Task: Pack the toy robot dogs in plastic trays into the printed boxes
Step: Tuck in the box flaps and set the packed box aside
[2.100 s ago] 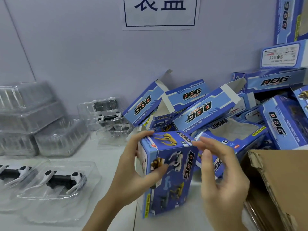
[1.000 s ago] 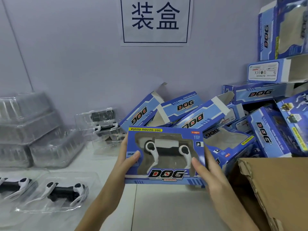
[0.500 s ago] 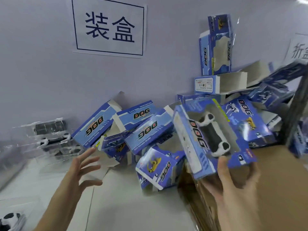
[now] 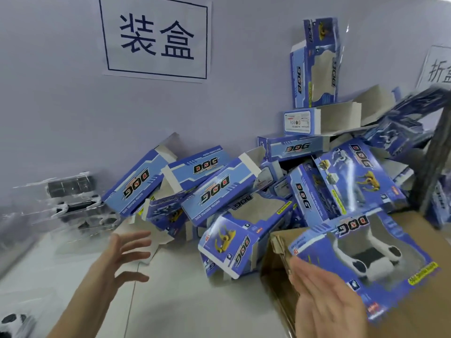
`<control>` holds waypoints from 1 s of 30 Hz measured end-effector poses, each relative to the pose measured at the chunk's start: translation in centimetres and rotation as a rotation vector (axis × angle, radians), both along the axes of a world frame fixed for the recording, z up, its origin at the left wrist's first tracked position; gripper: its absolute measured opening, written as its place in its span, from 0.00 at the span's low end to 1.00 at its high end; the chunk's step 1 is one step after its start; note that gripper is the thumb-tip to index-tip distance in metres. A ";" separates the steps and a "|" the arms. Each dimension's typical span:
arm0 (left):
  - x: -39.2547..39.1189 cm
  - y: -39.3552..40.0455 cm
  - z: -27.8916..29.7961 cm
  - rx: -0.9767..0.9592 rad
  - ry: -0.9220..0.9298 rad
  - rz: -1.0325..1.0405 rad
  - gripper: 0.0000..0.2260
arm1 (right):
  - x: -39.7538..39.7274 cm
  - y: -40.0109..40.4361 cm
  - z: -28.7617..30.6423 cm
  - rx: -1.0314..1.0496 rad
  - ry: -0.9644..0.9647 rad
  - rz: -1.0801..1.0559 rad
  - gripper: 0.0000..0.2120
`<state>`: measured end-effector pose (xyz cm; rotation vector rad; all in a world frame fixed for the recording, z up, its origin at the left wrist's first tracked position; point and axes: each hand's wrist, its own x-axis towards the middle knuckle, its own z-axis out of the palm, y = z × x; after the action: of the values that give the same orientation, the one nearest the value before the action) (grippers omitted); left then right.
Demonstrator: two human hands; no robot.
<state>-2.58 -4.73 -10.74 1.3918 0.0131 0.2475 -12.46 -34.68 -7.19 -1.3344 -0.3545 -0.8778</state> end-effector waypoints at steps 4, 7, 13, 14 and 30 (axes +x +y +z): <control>0.0 0.2 0.1 0.041 0.007 0.007 0.27 | 2.0 -1.9 -5.0 0.082 0.219 -0.053 0.32; -0.2 0.5 -0.3 0.081 -0.003 0.020 0.28 | 3.6 -1.9 -4.9 0.169 0.342 -0.373 0.36; -1.1 0.4 -1.0 0.201 -0.069 0.011 0.21 | 4.9 1.2 -6.3 -0.087 0.408 -0.185 0.27; -1.3 0.4 -1.0 0.217 -0.073 0.009 0.20 | 5.2 2.1 -6.3 -0.124 0.386 -0.203 0.25; -0.7 1.0 -1.6 0.293 -0.048 0.077 0.16 | 22.6 9.5 3.5 -0.690 0.426 -0.495 0.71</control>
<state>-3.26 -3.78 -12.37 1.6784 -0.0101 0.3581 10.14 -25.18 -3.65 -2.2655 0.0291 -0.8724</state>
